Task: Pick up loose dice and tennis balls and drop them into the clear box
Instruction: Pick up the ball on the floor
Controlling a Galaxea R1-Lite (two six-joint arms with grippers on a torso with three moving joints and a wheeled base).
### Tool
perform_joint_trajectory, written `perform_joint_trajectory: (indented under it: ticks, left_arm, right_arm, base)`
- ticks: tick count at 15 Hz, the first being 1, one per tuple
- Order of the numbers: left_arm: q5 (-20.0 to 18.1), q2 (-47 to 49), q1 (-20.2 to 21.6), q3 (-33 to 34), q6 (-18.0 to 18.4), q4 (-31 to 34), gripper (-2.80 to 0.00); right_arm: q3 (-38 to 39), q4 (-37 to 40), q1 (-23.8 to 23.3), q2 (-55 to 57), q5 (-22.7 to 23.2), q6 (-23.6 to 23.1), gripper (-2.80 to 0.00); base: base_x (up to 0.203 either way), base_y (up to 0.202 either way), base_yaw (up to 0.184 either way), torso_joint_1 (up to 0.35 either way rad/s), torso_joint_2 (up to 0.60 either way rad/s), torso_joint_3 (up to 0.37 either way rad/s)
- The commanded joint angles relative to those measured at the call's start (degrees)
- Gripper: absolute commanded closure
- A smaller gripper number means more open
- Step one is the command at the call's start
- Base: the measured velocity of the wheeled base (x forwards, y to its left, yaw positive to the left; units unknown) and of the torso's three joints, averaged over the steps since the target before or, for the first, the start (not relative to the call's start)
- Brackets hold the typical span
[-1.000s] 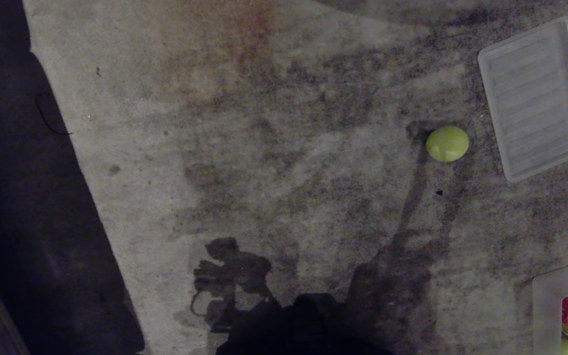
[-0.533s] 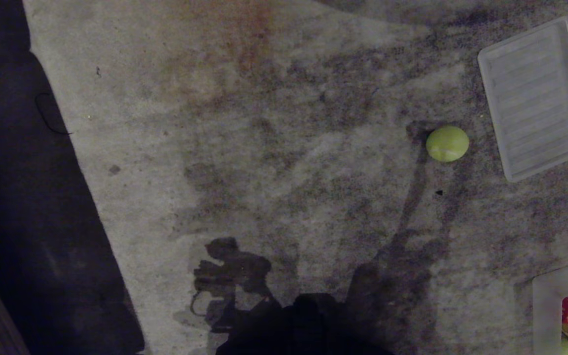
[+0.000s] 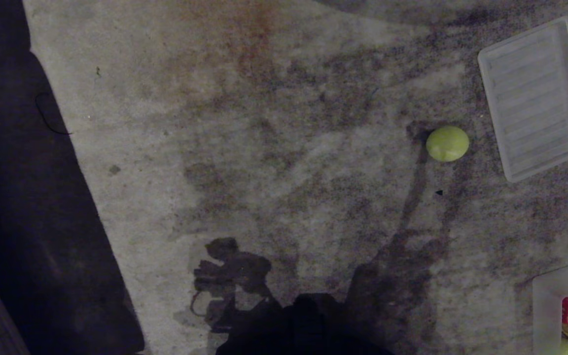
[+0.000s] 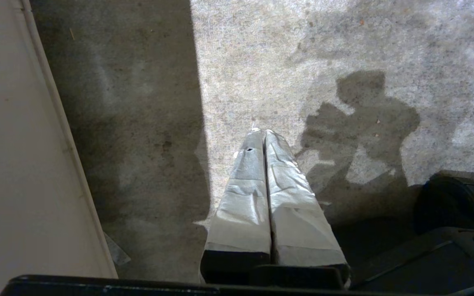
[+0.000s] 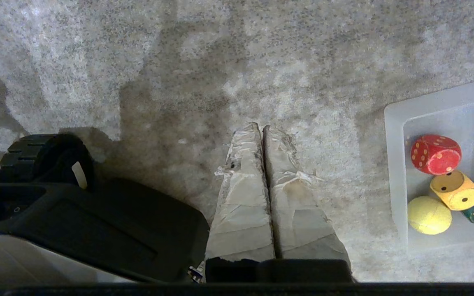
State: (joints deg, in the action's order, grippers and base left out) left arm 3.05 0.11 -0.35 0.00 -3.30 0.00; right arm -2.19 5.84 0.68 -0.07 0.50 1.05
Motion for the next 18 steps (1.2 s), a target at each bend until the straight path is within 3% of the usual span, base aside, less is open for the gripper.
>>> perform_joint_trajectory:
  ticks: [1,18]
  left_arm:
    - [0.03,-0.02,0.00,0.09,-0.04,0.00,0.00]
    - [0.03,-0.02,0.00,0.09,-0.04,0.00,0.00]
  right_arm:
    - [0.00,0.05,0.02,0.07,0.03,0.01,0.00]
    - [0.00,0.05,0.02,0.07,0.12,-0.26,0.00]
  base:
    - [0.000,0.000,0.000,0.000,0.00,0.000]
    - [0.000,0.000,0.000,0.000,0.00,0.000]
